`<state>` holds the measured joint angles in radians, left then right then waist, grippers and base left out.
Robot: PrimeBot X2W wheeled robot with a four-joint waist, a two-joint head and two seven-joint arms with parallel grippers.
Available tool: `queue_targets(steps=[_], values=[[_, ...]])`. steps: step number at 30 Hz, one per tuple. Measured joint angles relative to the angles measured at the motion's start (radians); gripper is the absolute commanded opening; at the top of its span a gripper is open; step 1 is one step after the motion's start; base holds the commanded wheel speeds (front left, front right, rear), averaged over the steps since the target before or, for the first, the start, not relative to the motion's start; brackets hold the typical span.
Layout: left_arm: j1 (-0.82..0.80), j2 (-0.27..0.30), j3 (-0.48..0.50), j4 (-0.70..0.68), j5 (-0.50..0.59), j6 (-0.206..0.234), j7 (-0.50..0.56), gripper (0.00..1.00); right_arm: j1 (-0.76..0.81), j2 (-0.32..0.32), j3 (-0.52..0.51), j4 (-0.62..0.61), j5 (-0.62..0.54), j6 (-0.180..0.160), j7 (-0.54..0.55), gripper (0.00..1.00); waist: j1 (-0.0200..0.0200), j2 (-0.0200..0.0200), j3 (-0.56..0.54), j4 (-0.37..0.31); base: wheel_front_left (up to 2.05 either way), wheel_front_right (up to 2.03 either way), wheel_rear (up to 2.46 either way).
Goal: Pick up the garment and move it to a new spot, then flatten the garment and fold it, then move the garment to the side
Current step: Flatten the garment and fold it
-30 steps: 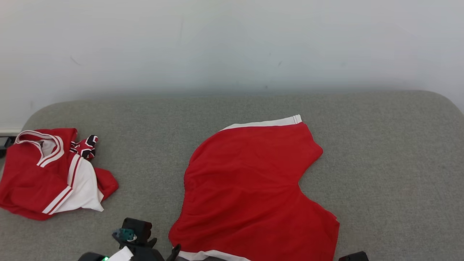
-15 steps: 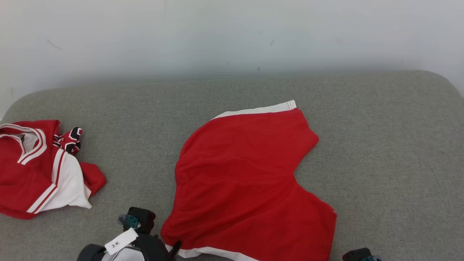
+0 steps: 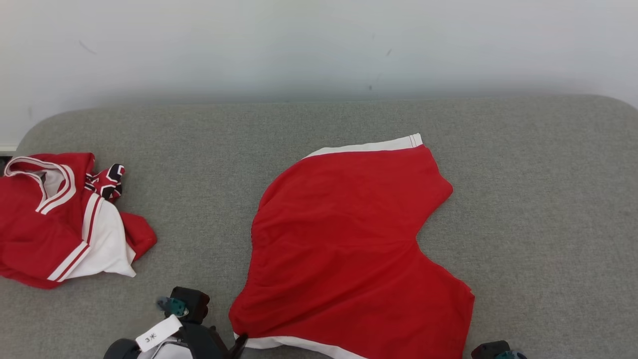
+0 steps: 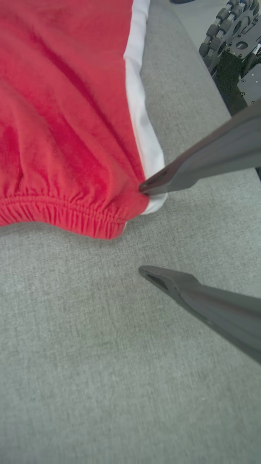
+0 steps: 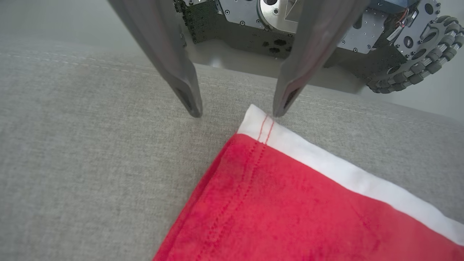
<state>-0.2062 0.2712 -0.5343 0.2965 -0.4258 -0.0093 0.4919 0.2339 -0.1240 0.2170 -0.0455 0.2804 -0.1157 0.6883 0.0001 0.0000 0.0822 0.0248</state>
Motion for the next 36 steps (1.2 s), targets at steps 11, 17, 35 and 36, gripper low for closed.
queue_targets(steps=[11,17,35,36], values=[[0.04,0.007,0.004,-0.034,-0.024,0.0,-0.007,1.0,-0.014,0.0,0.0,0.02,0.005,0.0,0.016,1.0,-0.0001,0.0001,0.003,0.019,0.0,0.0,0.0],[0.012,-0.021,0.0,-0.034,-0.027,-0.001,-0.01,1.0,-0.026,0.0,0.001,0.025,0.007,0.001,0.017,1.0,-0.0001,0.0,0.011,0.022,0.0,0.0,0.0],[0.013,-0.017,0.009,-0.015,-0.04,0.009,0.0,0.0,-0.041,0.006,-0.003,0.058,0.046,0.026,0.01,0.0,-0.0001,0.0,0.015,0.023,0.0,0.0,0.0],[0.013,-0.019,0.01,-0.019,-0.041,0.007,0.0,0.0,-0.04,0.006,-0.013,0.056,0.062,0.03,0.005,0.0,-0.0001,0.0,0.014,0.024,0.0,0.0,0.0]])
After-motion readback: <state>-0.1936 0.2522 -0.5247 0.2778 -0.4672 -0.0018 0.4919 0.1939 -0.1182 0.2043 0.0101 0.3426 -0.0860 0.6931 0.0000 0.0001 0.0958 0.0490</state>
